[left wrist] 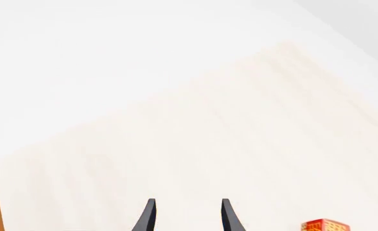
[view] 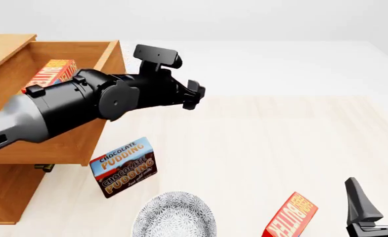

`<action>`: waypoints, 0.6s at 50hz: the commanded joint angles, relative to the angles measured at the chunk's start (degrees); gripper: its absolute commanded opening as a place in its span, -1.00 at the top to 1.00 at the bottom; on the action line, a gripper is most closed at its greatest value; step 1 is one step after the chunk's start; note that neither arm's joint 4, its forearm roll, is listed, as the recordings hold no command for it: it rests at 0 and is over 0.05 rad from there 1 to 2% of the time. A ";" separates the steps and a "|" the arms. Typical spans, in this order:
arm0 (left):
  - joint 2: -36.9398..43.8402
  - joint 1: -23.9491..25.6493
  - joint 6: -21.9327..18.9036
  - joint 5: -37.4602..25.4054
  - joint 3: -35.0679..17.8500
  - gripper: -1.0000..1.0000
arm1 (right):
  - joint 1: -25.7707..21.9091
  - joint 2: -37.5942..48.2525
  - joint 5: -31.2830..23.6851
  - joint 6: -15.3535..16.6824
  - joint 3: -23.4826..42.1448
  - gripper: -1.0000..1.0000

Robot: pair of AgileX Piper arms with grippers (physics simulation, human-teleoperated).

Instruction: Put the butter at the front in the top drawer of the cabinet and close it.

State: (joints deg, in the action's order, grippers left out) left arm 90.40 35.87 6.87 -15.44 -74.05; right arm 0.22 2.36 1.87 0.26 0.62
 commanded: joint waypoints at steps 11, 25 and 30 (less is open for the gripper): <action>4.66 -1.44 2.95 4.78 2.63 -1.00 | -0.04 0.35 0.78 -0.03 -0.49 -1.00; 4.74 -3.87 3.58 5.78 4.34 -1.00 | -0.04 -0.04 0.40 -0.04 -0.49 -1.00; 5.05 -4.88 3.83 6.13 5.03 -1.00 | -0.04 -0.22 0.21 -0.03 -0.48 -1.00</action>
State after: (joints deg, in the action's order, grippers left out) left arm 95.21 32.63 10.16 -10.12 -70.41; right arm 0.21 2.54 2.37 0.26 0.29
